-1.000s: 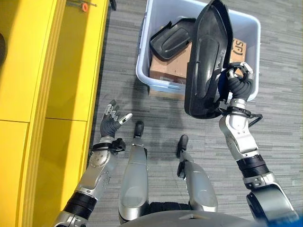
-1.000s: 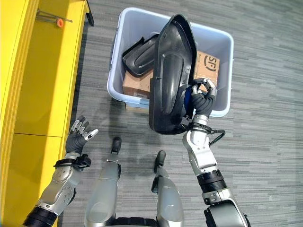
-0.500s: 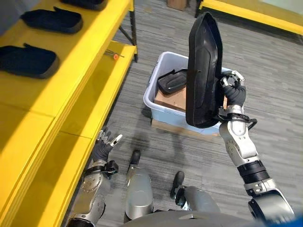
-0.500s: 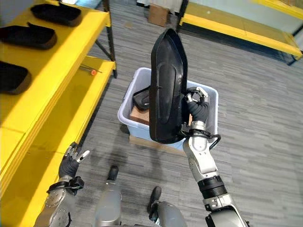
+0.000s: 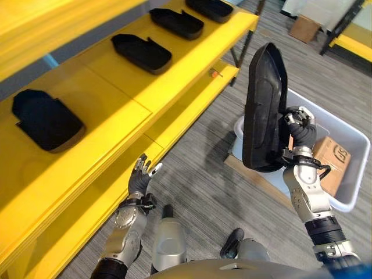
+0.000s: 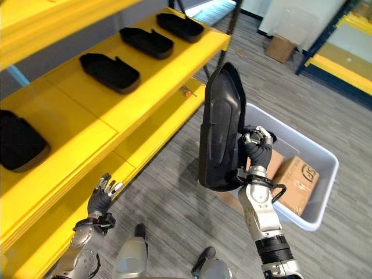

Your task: Move parts from the plastic box to the shelf.

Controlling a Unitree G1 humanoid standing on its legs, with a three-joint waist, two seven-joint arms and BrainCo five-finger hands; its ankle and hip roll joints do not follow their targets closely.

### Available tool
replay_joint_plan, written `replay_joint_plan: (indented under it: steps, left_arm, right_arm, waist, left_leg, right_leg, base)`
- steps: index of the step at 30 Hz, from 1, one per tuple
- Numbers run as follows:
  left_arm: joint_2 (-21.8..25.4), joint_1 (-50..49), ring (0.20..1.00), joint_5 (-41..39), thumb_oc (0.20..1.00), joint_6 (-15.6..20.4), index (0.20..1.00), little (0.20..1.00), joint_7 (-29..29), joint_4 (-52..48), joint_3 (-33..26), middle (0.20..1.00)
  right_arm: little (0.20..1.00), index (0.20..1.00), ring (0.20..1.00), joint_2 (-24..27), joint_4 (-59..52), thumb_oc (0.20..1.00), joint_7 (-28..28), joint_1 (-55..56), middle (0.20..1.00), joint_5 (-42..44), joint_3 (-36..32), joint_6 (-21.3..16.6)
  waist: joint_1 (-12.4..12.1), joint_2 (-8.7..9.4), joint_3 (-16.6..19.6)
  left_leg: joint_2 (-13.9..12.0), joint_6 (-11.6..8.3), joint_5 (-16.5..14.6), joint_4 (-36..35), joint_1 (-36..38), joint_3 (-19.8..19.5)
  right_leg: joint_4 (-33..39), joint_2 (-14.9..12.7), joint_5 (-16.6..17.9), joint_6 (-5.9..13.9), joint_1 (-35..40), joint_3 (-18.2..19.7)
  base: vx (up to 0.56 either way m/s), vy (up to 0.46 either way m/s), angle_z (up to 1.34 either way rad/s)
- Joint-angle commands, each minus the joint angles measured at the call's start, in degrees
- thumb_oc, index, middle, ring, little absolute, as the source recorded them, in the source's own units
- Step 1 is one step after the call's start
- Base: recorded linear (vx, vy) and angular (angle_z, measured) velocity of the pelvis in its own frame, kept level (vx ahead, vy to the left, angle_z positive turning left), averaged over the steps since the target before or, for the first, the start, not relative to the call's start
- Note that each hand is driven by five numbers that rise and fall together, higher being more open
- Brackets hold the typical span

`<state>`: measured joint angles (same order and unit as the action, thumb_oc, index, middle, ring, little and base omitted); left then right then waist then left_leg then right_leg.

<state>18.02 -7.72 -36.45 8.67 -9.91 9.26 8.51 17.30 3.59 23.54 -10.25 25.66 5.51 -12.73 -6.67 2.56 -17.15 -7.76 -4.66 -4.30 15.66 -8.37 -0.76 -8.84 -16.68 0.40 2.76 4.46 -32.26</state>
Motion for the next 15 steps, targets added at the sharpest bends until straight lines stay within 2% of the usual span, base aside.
replay_joint_plan:
  steps: [1,2,3,6,7,8,10,12,13,14,15]
  left_arm:
    - [2.5,-3.6,1.000,2.3,1.000,2.2,1.000,1.000,1.6,-6.7,0.1,1.000]
    - [3.1,-3.7,1.000,2.6,1.000,2.3,1.000,1.000,2.0,-6.9,-0.6,1.000]
    - [3.2,-3.8,1.000,2.6,1.000,2.3,1.000,1.000,2.0,-7.0,-0.6,1.000]
    - [3.6,-3.6,1.000,2.9,1.000,2.6,1.000,1.000,1.6,-7.1,-1.9,1.000]
    - [3.8,-3.6,1.000,3.6,1.000,2.6,1.000,1.000,1.5,-7.4,-2.2,1.000]
    - [4.1,-3.7,1.000,4.0,1.000,2.7,1.000,1.000,1.9,-8.0,-2.9,1.000]
    - [4.1,-3.7,1.000,4.0,1.000,2.7,1.000,1.000,1.9,-8.0,-2.9,1.000]
    - [4.1,-3.5,1.000,4.1,1.000,2.8,1.000,1.000,1.9,-8.0,-3.0,1.000]
    - [4.0,-3.4,1.000,4.3,1.000,2.8,1.000,1.000,2.0,-7.9,-3.1,1.000]
    - [4.2,-2.9,1.000,5.0,1.000,2.8,1.000,1.000,1.7,-7.6,-3.6,1.000]
    - [4.2,-2.9,1.000,5.0,1.000,2.9,1.000,1.000,1.7,-7.6,-3.6,1.000]
  right_arm:
    - [0.200,0.200,0.200,2.2,-3.4,0.200,-1.5,-2.1,0.200,0.4,-3.1,-3.2]
    - [0.200,0.200,0.200,1.5,-2.6,0.200,-1.6,-1.7,0.200,1.1,-3.9,-2.9]
    - [0.200,0.200,0.200,1.4,-2.6,0.200,-1.6,-1.7,0.200,1.1,-3.9,-2.9]
    - [0.200,0.200,0.200,0.3,-2.7,0.200,-1.3,-1.6,0.200,0.7,-5.0,-2.7]
    - [0.200,0.200,0.200,-0.1,-2.6,0.200,-1.3,-1.5,0.200,0.5,-5.5,-2.8]
    - [0.200,0.200,0.200,-0.5,-2.6,0.200,-1.2,-1.2,0.200,0.0,-6.4,-2.5]
    - [0.200,0.200,0.200,-0.6,-2.7,0.200,-1.2,-1.2,0.200,-0.1,-6.4,-2.5]
    - [0.200,0.200,0.200,-0.9,-2.5,0.200,-1.1,-1.1,0.200,-0.1,-6.9,-2.6]
    - [0.200,0.200,0.200,-1.2,-2.2,0.200,-1.1,-1.1,0.200,-0.1,-7.2,-2.6]
    - [0.200,0.200,0.200,-1.6,-2.5,0.200,-1.2,-0.4,0.200,0.3,-7.7,-2.9]
    - [0.200,0.200,0.200,-1.6,-2.6,0.200,-1.2,-0.4,0.200,0.3,-7.7,-2.9]
  waist:
    - [-1.1,-1.23,4.8]
    - [-1.8,-0.89,5.7]
    - [-1.8,-0.82,5.7]
    - [-2.6,0.09,6.7]
    - [-2.9,0.54,6.9]
    - [-3.5,1.08,7.3]
    - [-3.5,1.18,7.3]
    - [-3.6,1.47,7.4]
    - [-3.7,1.74,7.3]
    - [-3.2,1.71,7.8]
    - [-3.3,1.75,7.8]
  left_leg:
    - [-3.3,-0.67,4.3,-9.9,3.6,-1.2]
    - [-1.9,-0.11,3.5,-11.6,3.8,-1.2]
    - [-1.8,-0.03,3.6,-11.8,3.9,-1.2]
    - [1.3,1.07,2.4,-12.1,3.3,-1.3]
    - [2.6,1.53,1.7,-11.4,2.8,-1.8]
    - [5.2,2.53,0.2,-10.4,2.3,-1.9]
    - [5.4,2.65,0.0,-10.2,2.2,-1.9]
    - [7.0,3.36,-0.9,-9.0,1.8,-1.8]
    - [8.3,4.26,-0.1,-8.8,1.3,-1.3]
    - [9.4,5.18,0.1,-9.4,1.7,-1.4]
    - [9.4,5.20,0.1,-9.4,1.7,-1.4]
  right_leg:
    - [-2.8,0.5,-3.6,3.94,-2.9,0.6]
    - [-0.7,-1.2,-1.3,5.51,-2.0,-0.7]
    - [-0.5,-1.2,-1.1,5.63,-1.9,-0.8]
    - [1.6,-3.6,2.3,7.55,-1.3,-1.2]
    - [2.4,-4.7,4.1,8.47,-0.8,-1.6]
    - [3.1,-6.4,6.5,9.44,-0.2,-1.5]
    - [3.2,-6.6,6.6,9.56,-0.2,-1.5]
    - [3.5,-7.8,8.8,10.35,-0.1,-1.1]
    - [3.4,-8.7,10.0,9.55,-0.7,-1.4]
    - [2.0,-9.3,11.2,9.52,-1.3,0.6]
    - [1.8,-9.3,11.1,9.53,-1.5,0.7]
  base:
    - [0.08,0.355,0.34]
    - [0.06,0.193,0.29]
    - [0.08,0.341,0.36]
    - [0.06,0.259,0.33]
    - [0.11,0.386,0.30]
    - [0.09,0.326,0.34]
    - [0.04,0.173,0.31]
    - [0.00,0.228,0.24]
    - [0.00,0.342,0.18]
    - [-0.02,0.273,0.18]
    - [0.05,0.223,0.21]
